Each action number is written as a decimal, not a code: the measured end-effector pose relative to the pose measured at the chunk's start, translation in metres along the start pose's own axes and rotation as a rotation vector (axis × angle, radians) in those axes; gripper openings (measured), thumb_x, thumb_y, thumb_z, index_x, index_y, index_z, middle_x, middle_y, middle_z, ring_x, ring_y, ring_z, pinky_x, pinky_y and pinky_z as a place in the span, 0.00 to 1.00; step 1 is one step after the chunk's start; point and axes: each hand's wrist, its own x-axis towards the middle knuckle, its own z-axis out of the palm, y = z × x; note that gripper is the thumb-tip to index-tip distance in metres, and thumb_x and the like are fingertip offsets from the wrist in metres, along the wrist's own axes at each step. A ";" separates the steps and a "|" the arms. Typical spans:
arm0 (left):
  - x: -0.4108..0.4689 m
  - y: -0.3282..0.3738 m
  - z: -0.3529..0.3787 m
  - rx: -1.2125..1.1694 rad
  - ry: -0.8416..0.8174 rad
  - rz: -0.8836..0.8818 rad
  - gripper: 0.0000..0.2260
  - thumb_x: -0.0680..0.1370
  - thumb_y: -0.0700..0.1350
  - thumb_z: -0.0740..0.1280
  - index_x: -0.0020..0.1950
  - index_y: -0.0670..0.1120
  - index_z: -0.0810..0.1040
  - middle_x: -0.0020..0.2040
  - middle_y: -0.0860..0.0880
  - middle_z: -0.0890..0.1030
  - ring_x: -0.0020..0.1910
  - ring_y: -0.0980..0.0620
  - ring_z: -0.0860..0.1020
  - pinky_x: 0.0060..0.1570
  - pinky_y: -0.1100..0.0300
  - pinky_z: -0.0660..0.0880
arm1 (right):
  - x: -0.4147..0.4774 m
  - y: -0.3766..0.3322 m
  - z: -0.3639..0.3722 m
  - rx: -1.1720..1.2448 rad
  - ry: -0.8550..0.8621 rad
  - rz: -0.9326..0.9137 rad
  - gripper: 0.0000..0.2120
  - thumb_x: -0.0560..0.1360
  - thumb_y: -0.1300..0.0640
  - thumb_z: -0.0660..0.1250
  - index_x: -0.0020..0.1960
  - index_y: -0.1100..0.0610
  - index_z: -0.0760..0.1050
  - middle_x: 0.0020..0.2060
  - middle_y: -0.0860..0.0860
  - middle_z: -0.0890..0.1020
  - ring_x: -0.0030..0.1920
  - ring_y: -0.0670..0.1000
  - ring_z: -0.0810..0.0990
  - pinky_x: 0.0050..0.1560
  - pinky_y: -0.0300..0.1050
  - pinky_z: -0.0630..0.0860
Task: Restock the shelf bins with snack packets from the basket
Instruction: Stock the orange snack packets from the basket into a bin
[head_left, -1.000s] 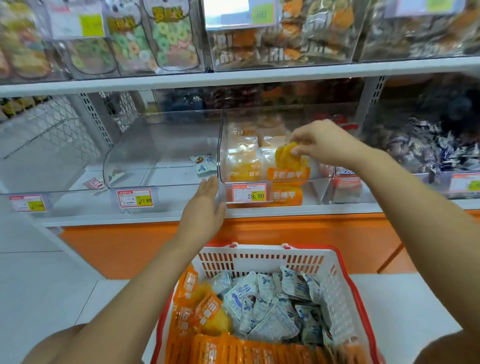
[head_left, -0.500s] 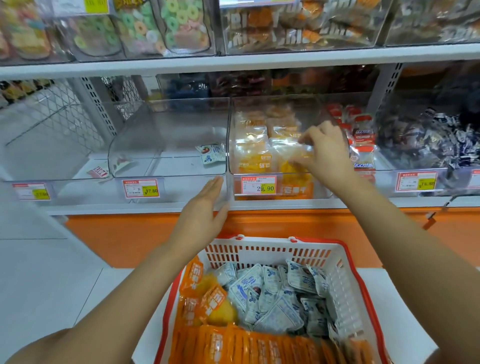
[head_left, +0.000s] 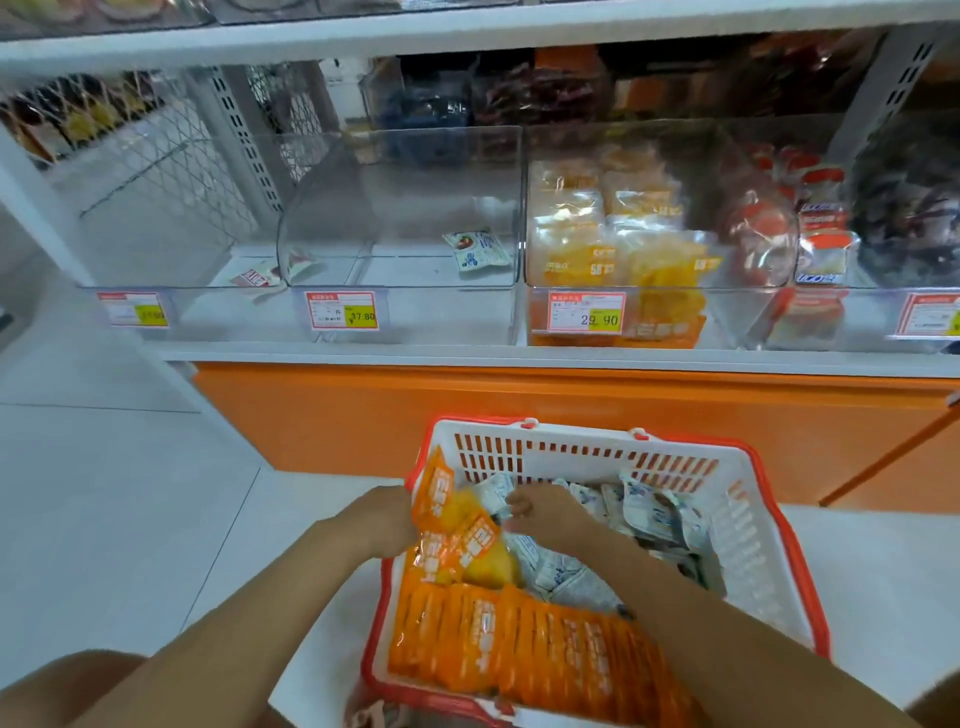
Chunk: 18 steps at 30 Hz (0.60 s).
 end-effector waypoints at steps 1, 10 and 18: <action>0.001 0.000 0.002 0.034 -0.024 -0.006 0.10 0.81 0.44 0.58 0.46 0.42 0.76 0.49 0.44 0.79 0.42 0.52 0.74 0.29 0.68 0.61 | 0.002 0.003 0.013 0.026 -0.053 0.026 0.22 0.76 0.53 0.67 0.67 0.59 0.70 0.63 0.53 0.76 0.61 0.50 0.75 0.58 0.40 0.71; 0.020 -0.008 0.013 0.041 -0.009 -0.061 0.12 0.79 0.41 0.59 0.35 0.46 0.68 0.35 0.50 0.70 0.33 0.55 0.69 0.29 0.66 0.62 | 0.006 -0.003 0.033 -0.202 -0.190 0.023 0.13 0.70 0.60 0.71 0.33 0.54 0.68 0.33 0.49 0.71 0.35 0.47 0.70 0.33 0.36 0.65; 0.010 0.024 -0.015 -0.348 0.184 0.196 0.25 0.73 0.50 0.72 0.68 0.47 0.72 0.65 0.48 0.76 0.61 0.50 0.76 0.57 0.57 0.74 | -0.027 -0.021 -0.045 0.108 -0.134 -0.275 0.10 0.74 0.58 0.70 0.54 0.51 0.75 0.43 0.38 0.79 0.46 0.42 0.76 0.49 0.38 0.70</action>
